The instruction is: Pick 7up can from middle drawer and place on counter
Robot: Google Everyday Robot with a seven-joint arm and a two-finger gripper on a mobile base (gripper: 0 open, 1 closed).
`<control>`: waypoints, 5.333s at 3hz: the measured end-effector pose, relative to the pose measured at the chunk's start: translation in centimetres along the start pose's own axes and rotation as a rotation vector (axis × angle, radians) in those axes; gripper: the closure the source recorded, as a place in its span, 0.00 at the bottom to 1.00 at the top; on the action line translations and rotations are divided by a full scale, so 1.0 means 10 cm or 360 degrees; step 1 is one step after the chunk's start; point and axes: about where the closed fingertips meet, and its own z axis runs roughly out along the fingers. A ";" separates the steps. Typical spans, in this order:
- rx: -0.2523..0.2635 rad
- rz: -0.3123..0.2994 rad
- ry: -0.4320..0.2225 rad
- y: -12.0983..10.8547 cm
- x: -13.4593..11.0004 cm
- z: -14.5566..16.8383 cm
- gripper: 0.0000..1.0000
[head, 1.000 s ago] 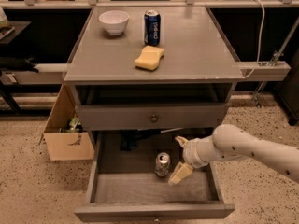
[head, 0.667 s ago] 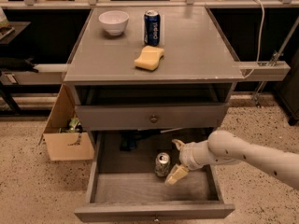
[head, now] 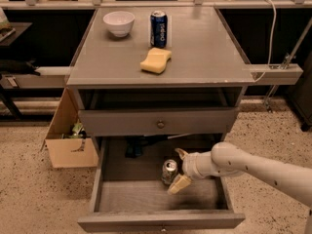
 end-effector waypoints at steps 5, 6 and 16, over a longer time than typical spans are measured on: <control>0.0109 -0.0072 -0.0224 -0.25 -0.51 -1.15 1.00; 0.0048 -0.0077 -0.0190 -0.36 -0.67 -1.56 1.00; 0.0552 -0.0277 -0.0373 -1.77 -3.10 -4.29 1.00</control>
Offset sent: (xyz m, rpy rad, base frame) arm 0.0059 0.0167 -0.0160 0.0534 -0.0022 0.0144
